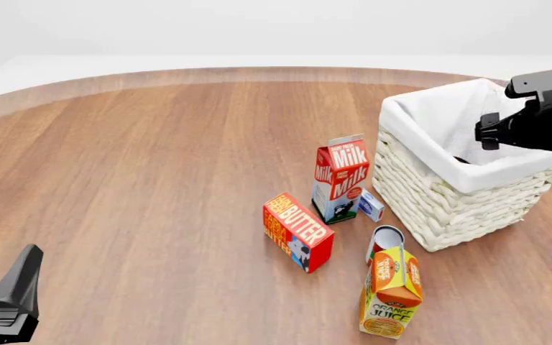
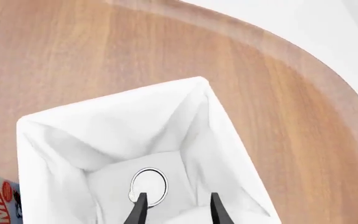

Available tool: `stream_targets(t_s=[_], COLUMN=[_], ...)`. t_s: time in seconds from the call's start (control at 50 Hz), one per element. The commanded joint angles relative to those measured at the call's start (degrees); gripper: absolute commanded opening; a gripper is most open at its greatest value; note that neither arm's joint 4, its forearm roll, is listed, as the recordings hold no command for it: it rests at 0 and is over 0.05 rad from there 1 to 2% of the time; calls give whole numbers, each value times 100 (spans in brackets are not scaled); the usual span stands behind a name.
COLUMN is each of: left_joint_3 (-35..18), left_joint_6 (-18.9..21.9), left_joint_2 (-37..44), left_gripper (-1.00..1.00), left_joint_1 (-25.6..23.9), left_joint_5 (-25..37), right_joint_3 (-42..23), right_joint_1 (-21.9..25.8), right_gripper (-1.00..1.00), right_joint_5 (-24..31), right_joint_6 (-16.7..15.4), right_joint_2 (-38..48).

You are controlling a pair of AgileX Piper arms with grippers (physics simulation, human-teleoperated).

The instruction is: Pick up the alphabet soup, and put it in the basket.

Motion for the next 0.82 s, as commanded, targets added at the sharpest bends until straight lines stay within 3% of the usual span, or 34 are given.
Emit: stream_targets(t_s=[0.02, 0.54, 0.82], left_joint_3=[0, 0, 0], left_joint_6=[0, 0, 0], left_joint_2=[0, 0, 0], left_gripper=[100, 100, 100], left_joint_1=[0, 0, 0], left_joint_5=[0, 0, 0], right_joint_3=[491, 1407, 1970], right_joint_1=[-75, -298, -160], right_gripper=[100, 100, 100], right_joint_5=[-312, -1008, -1306], right_joint_6=[111, 144, 183], right_joint_2=[-481, -1284, -1943])
